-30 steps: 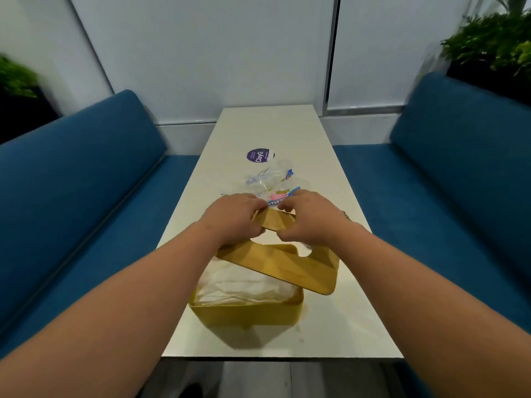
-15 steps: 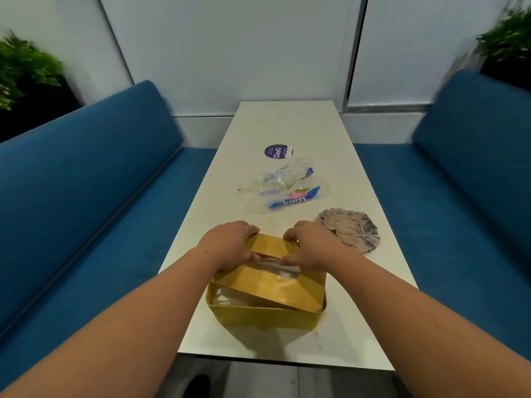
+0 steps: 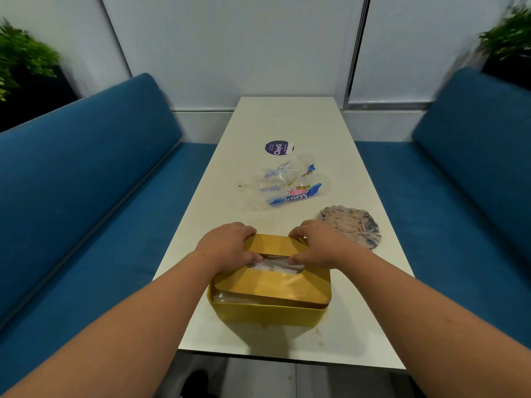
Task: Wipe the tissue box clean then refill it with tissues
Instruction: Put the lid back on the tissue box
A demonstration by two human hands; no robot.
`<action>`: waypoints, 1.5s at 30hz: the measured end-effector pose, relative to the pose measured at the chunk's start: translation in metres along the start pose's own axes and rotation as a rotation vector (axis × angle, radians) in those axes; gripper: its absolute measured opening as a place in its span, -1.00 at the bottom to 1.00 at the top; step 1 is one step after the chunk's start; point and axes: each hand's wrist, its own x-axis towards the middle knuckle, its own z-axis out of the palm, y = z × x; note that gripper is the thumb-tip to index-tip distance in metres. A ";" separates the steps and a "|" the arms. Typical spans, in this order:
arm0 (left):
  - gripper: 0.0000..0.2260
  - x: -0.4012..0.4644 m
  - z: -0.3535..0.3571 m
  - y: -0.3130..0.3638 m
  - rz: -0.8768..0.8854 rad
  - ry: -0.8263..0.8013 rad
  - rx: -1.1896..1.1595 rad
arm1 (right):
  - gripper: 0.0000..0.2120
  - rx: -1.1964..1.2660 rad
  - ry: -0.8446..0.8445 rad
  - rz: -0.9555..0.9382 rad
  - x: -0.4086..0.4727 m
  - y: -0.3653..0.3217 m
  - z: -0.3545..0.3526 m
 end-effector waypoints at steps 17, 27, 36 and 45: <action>-0.39 -0.017 0.004 -0.004 -0.021 0.022 -0.019 | -0.42 0.006 0.019 -0.046 -0.002 -0.008 0.006; -0.40 -0.022 0.005 -0.006 -0.032 0.042 -0.034 | -0.42 0.033 -0.008 -0.034 -0.005 -0.010 0.013; -0.43 -0.025 0.012 -0.006 -0.044 0.095 -0.167 | -0.41 0.017 0.004 -0.037 -0.006 -0.009 0.018; -0.44 -0.025 0.016 -0.005 -0.057 0.082 -0.235 | -0.41 0.064 0.052 -0.009 -0.008 -0.009 0.026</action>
